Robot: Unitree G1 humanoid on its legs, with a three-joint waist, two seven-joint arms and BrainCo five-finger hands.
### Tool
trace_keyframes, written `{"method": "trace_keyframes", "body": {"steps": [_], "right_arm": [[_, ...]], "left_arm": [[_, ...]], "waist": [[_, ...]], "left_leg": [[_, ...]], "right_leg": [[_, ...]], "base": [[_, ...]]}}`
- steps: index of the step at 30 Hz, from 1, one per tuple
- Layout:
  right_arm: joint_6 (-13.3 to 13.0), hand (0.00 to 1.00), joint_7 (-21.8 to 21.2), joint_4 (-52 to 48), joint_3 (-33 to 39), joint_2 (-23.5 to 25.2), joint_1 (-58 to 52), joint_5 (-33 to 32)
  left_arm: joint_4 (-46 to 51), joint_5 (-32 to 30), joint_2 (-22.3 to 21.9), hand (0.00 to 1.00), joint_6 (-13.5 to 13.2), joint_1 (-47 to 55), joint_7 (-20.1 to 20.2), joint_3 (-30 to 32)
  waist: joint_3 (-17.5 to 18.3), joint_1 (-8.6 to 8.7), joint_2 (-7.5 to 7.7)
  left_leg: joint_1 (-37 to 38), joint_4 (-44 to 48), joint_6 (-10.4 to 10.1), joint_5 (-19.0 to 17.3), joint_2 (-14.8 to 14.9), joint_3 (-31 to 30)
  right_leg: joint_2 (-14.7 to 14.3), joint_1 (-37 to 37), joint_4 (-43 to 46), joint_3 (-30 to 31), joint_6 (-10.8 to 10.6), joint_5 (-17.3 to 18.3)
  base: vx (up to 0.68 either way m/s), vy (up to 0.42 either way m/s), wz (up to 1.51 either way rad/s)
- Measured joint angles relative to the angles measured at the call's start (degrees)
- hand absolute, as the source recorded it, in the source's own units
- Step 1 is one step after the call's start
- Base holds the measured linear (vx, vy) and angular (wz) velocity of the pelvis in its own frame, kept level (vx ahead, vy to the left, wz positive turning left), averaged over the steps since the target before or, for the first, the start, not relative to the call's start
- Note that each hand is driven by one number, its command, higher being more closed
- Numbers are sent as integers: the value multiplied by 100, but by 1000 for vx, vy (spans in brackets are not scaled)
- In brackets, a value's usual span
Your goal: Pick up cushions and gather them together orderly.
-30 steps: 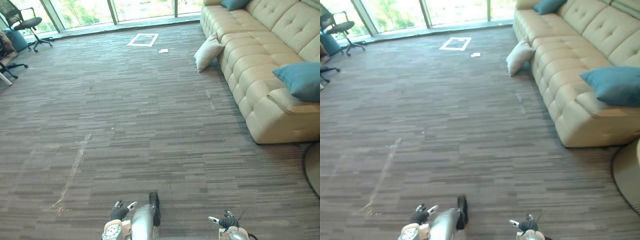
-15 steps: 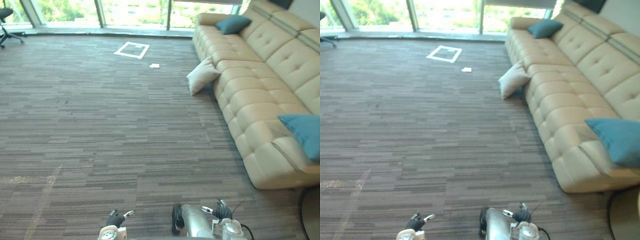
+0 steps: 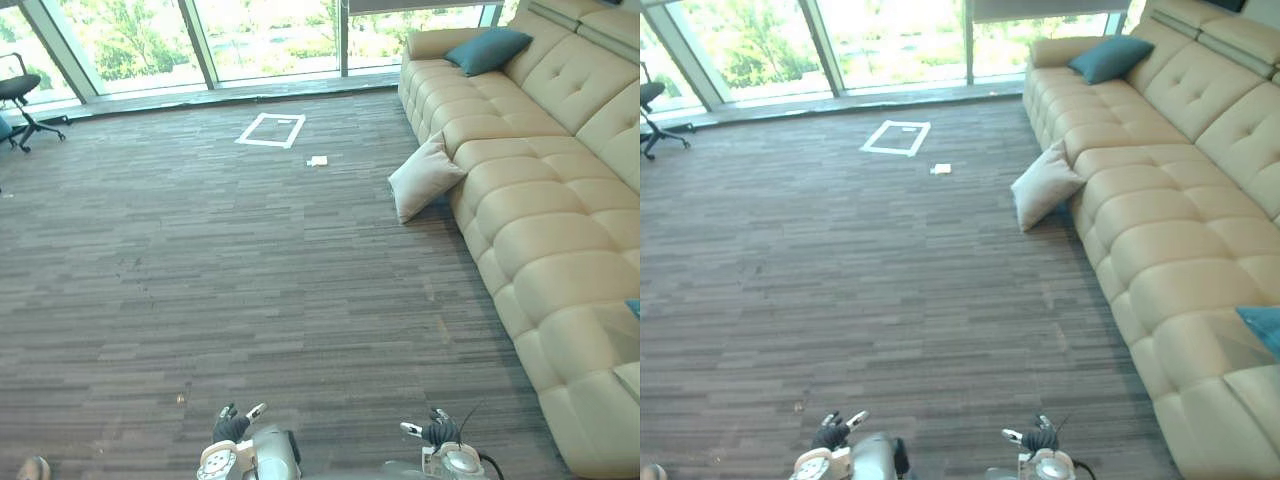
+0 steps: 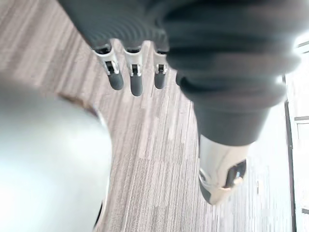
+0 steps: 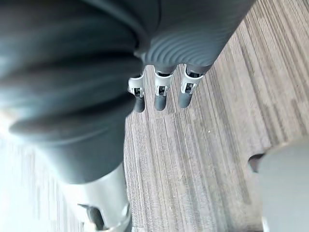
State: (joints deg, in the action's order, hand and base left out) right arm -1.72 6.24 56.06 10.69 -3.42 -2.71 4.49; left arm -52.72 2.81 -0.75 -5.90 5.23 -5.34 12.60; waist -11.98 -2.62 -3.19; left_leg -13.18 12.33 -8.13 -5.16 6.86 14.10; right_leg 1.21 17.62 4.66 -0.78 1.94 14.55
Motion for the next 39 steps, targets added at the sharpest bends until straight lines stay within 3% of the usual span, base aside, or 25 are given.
{"method": "trace_keyframes", "body": {"steps": [1, 3, 5, 6, 7, 8, 9, 11, 13, 15, 16, 18, 20, 21, 23, 25, 26, 28, 30, 33, 34, 36, 37, 38, 39], "right_arm": [[-2, 0, 5, 98, -24, -25, -16, 0], [9, 0, 33, 156, -22, 44, -83, 9], [-15, 0, 32, 158, 2, 119, -114, 5], [-28, 0, 31, 161, 60, 159, -103, 2], [-28, 0, 24, 168, 54, 162, -98, 15], [-38, 0, 13, 171, 43, 157, -97, 32], [-62, 0, -13, 152, 42, 155, -90, 46], [-119, 0, -43, 76, 21, 143, -74, 54], [-156, 0, -67, -90, 16, 152, -52, 49], [-220, 0, -66, -151, 42, 146, 9, 39], [-228, 0, -68, -159, 57, 141, 37, 35], [-225, 0, -65, -161, 153, 122, 62, 33], [-204, 0, -55, -135, 260, 91, 36, 30], [-157, 0, -64, -135, 256, 19, 40, 47], [-146, 0, -61, -182, 256, -21, 40, 55], [-47, 0, -55, -317, 177, -17, 11, 57], [-29, 0, -48, -319, 122, 16, 7, 56], [6, 0, -50, -327, -17, 105, -36, 54], [8, 0, -49, -298, -20, 116, -67, 49], [13, 0, -42, -137, 48, 100, -65, 33], [13, 0, -24, -80, 50, 72, -59, 4], [9, 0, -7, -19, 30, 44, -66, 10], [7, 0, -4, 29, 30, 41, -96, 6], [10, 0, 4, 172, 9, 48, -80, 11], [5, 0, 4, 171, -24, 133, -94, 20]], "left_arm": [[-10, 39, 7, 0, -4, -4, 1, -73], [-35, 76, 122, 0, -4, -17, 26, -149], [-129, 62, 267, 0, -3, -34, 39, -298], [-191, 57, 353, 0, -2, -80, 47, -307], [-312, 52, 427, 0, 18, -144, 47, -362], [-384, 20, 456, 0, 41, -189, 42, -381], [-457, -54, 459, 0, 91, -242, 40, -389], [-482, -53, 403, 0, 136, -207, 32, -430], [-507, -59, 393, 0, 150, -224, 33, -575], [-543, -58, 383, 0, 164, -200, 34, -582], [-552, -58, 388, 0, 174, -196, 35, -583], [-584, -80, 389, 0, 178, -202, 37, -579], [-617, -141, 364, 0, 177, -131, 37, -528], [-624, -165, 220, 0, 177, -118, 37, -384], [-583, -244, 112, 0, 172, -122, 47, -203], [-435, -273, -29, 0, 179, -73, 40, 111], [-344, -270, -53, 0, 174, -34, 49, 153], [-128, -269, -3, 0, 164, 9, 52, 150], [-91, -251, 2, 0, 141, 18, 48, 138], [-14, -243, 33, 0, 105, 14, 49, 37], [-24, -230, 54, 0, 98, 3, 41, -116], [-25, -191, 106, 0, 40, 1, 35, -285], [-17, -142, 114, 0, 0, -6, 54, -323], [-25, -131, 156, 0, -18, -31, 54, -400], [-44, -164, 255, 0, -7, -28, 53, -469]], "waist": [[32, -36, -60], [144, -65, 149], [274, -1, 384], [247, -2, 528], [251, 19, 629], [250, 42, 662], [234, 46, 645], [200, 57, 504], [161, 91, 447], [142, 179, 408], [138, 218, 410], [139, 258, 423], [148, 302, 430], [219, 303, 309], [214, 317, 190], [167, 296, 34], [139, 278, -27], [72, 206, 56], [77, 184, 90], [81, 134, 118], [82, 110, 129], [104, 80, 55], [106, 48, 42], [170, -20, 93], [264, -19, 262]], "left_leg": [[-154, -117, 182, 205, 19, -69], [-79, 16, 618, 942, -230, -52], [-24, 109, 976, 679, -561, -45], [239, 103, 994, 473, -787, -59], [486, 95, 1060, 261, -949, -92], [685, 118, 1092, 70, -1051, -181], [1009, 142, 1136, -119, -1091, -261], [1720, -58, 1180, -429, -1077, -307], [2271, -320, 1236, -688, -999, -365], [2628, -417, 1161, -906, -829, -427], [2745, -447, 1073, -1001, -760, -470], [3072, -675, 941, -1145, -713, -559], [3415, -783, 842, -1204, -696, -686], [3447, -527, 814, -1187, -527, -705], [3075, 671, 577, -1050, -371, -698], [2041, 3261, -58, -434, 148, -686], [1759, 4051, -51, -442, 364, -616], [1256, 4953, 157, -597, 640, -241], [772, 4777, 309, -744, 663, 2], [220, 2765, 363, -912, 283, 282], [143, 1299, 241, -613, -75, 87], [-73, -79, 43, -4, -269, -383], [-170, -104, 111, 143, -246, -442], [-154, 132, 406, 754, -278, -472], [-164, 133, 590, 748, -410, -421]], "right_leg": [[-27, 164, -87, 60, -99, 140], [233, 339, 31, 214, -257, 278], [509, -105, 1072, 319, -336, 285], [639, -441, 2227, 445, -670, 174], [711, -788, 3331, 614, -1268, -227], [707, -1091, 4188, 747, -1634, -606], [683, -1469, 5083, 775, -1581, -589], [679, -2152, 5795, 547, -1154, -341], [619, -2803, 5502, 204, -715, 46], [469, -3273, 4442, -226, -596, 189], [416, -3434, 3756, -381, -577, 112], [296, -3598, 1982, -481, -472, -499], [237, -3540, 1649, -381, -205, -1313], [182, -3555, 2061, -426, -7, -1218], [151, -3379, 2296, -593, 111, -757], [-107, -2755, 2017, -604, 272, -454], [-234, -2428, 1848, -580, 318, -379], [-315, -1618, 1456, -356, 388, -180], [-281, -1161, 1123, -154, 398, -71], [-43, -591, 684, 212, 234, 53], [111, -374, 485, 412, 147, 119], [153, -77, 142, 606, 13, 201], [133, 15, 74, 677, -19, 259], [184, 155, 111, 862, -72, 329], [338, 105, 310, 913, -71, 331]], "base": [[409, 214, -37], [617, 301, -21], [677, 320, 11], [586, 276, 38], [578, 248, 51], [568, 204, 53], [549, 156, 32], [579, 131, 5], [467, 15, 4], [475, -56, 17], [569, -102, 25], [626, -140, 35], [765, -209, 42], [687, -195, 35], [657, -225, 23], [701, -228, -8], [597, -136, -38], [550, -115, -48], [382, -57, -51], [473, 69, -69], [473, 176, -73], [549, 276, -66], [552, 346, -73], [590, 347, -60], [602, 330, -47]]}}
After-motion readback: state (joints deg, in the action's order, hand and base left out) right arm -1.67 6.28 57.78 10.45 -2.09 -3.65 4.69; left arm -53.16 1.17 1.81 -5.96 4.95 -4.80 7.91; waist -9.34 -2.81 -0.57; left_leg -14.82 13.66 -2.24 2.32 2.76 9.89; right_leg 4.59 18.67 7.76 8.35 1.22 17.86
